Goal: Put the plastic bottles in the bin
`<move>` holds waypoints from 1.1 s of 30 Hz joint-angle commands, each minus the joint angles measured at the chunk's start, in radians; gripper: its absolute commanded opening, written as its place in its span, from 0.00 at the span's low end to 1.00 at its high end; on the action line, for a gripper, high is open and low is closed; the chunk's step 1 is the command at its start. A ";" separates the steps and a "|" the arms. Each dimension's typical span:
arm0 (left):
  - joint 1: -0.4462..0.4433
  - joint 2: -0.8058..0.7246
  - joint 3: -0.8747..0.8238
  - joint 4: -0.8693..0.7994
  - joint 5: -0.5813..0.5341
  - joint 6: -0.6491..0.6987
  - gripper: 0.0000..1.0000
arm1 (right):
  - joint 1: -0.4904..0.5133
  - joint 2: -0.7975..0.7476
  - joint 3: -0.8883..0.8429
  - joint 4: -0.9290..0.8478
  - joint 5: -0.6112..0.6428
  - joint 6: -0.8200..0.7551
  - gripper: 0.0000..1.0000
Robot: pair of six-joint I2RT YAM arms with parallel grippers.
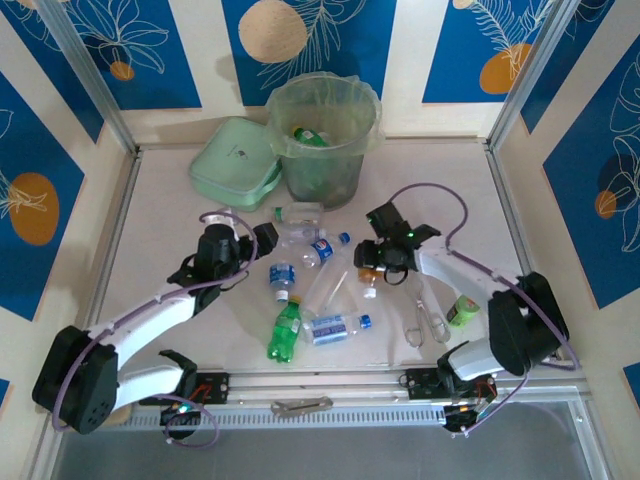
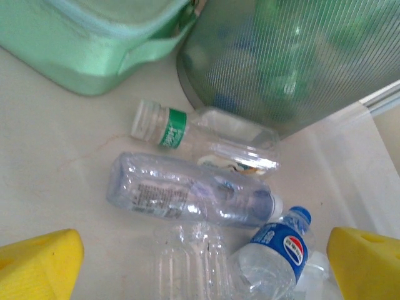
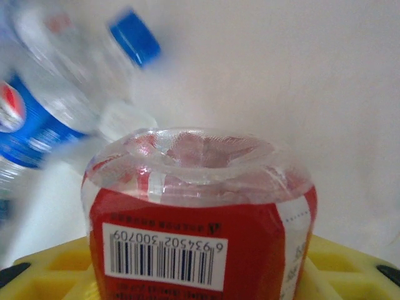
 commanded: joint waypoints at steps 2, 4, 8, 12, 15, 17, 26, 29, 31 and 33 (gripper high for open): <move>0.044 -0.060 -0.029 -0.020 -0.040 0.013 0.99 | -0.096 -0.083 0.088 0.016 -0.107 -0.058 0.54; 0.065 -0.078 -0.053 -0.021 -0.028 -0.004 0.99 | -0.139 -0.091 0.150 0.027 -0.141 -0.085 0.53; 0.092 -0.107 -0.097 -0.018 -0.011 -0.026 0.99 | -0.177 -0.067 0.306 0.044 -0.137 -0.147 0.53; 0.107 -0.131 -0.126 -0.025 -0.001 -0.036 1.00 | -0.190 -0.011 0.460 0.103 -0.142 -0.176 0.53; 0.114 -0.149 -0.142 -0.031 0.007 -0.035 0.99 | -0.189 0.063 0.592 0.139 -0.152 -0.190 0.53; 0.119 -0.161 -0.151 -0.040 0.011 -0.032 0.99 | -0.189 0.116 0.677 0.161 -0.161 -0.189 0.53; 0.130 -0.245 -0.188 -0.110 0.017 0.004 0.99 | -0.144 0.419 1.066 0.153 -0.133 -0.214 0.53; 0.133 -0.280 -0.200 -0.138 0.008 0.021 0.99 | -0.126 0.508 1.194 0.121 -0.080 -0.253 0.53; 0.134 -0.294 -0.209 -0.148 0.005 0.028 0.99 | -0.120 0.573 1.285 0.101 -0.061 -0.277 0.53; 0.136 -0.299 -0.215 -0.151 0.006 0.031 0.99 | -0.117 0.641 1.386 0.057 -0.049 -0.291 0.53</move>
